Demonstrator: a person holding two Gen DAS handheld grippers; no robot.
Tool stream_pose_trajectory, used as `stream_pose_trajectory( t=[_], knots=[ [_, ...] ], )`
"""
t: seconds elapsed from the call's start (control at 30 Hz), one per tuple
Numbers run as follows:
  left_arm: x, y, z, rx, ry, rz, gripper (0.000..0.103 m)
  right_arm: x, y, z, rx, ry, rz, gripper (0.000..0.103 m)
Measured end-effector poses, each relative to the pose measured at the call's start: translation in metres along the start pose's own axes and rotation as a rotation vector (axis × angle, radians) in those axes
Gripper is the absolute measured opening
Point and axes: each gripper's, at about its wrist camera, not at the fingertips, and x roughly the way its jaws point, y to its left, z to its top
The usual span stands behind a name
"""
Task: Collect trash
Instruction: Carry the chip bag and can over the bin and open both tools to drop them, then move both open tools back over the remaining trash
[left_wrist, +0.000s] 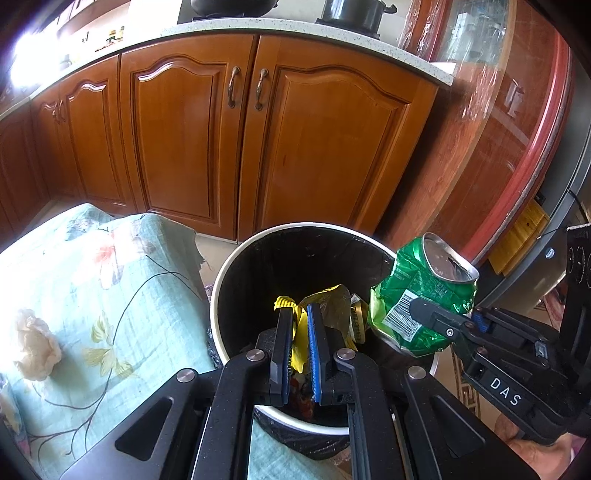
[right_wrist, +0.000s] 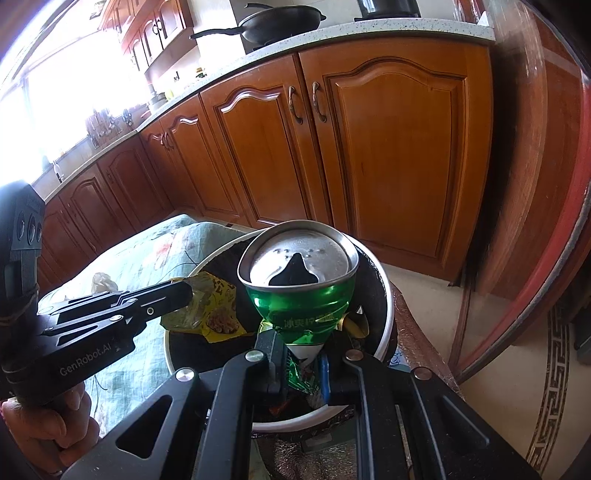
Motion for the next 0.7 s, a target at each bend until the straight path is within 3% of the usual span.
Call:
stream_pose_trajectory(
  t=[0.03, 0.1, 0.13, 0.17, 0.2, 0.23, 0.27, 0.43, 0.5, 0.57, 0.7],
  knots=[
    [0.002, -0.001, 0.000, 0.001, 0.008, -0.001, 0.008, 0.002, 0.000, 0.002, -0.001, 0.004, -0.006, 0.013],
    [0.005, -0.002, 0.002, 0.000, 0.029, 0.004, 0.021, 0.005, -0.002, 0.006, 0.002, 0.009, -0.015, 0.016],
    [0.004, -0.003, 0.002, -0.002, 0.024, 0.006, 0.026, 0.006, -0.003, 0.007, 0.011, 0.015, -0.017, 0.025],
    [0.001, -0.002, 0.002, -0.002, 0.017, 0.011, 0.038, 0.006, -0.004, 0.008, 0.021, 0.013, -0.013, 0.041],
    [-0.002, -0.002, 0.001, -0.001, 0.006, 0.019, 0.050, 0.003, -0.006, 0.009, 0.032, 0.005, -0.006, 0.049],
    [-0.007, -0.001, -0.001, -0.003, -0.007, 0.025, 0.053, 0.000, -0.008, 0.009, 0.041, -0.009, -0.002, 0.058],
    [-0.011, 0.001, -0.005, -0.007, -0.016, 0.027, 0.058, -0.004, -0.009, 0.008, 0.046, -0.023, -0.005, 0.059],
    [-0.040, 0.014, -0.025, -0.063, -0.047, 0.041, 0.071, -0.021, -0.009, 0.001, 0.097, -0.059, 0.037, 0.076],
    [-0.058, 0.021, -0.040, -0.095, -0.090, 0.080, 0.083, -0.028, -0.004, -0.005, 0.107, -0.067, 0.052, 0.081],
    [-0.073, 0.025, -0.055, -0.109, -0.119, 0.103, 0.085, -0.034, 0.003, -0.011, 0.114, -0.075, 0.068, 0.089],
    [-0.097, 0.038, -0.090, -0.149, -0.119, 0.149, 0.085, -0.043, 0.019, -0.026, 0.126, -0.075, 0.105, 0.092]
  ],
)
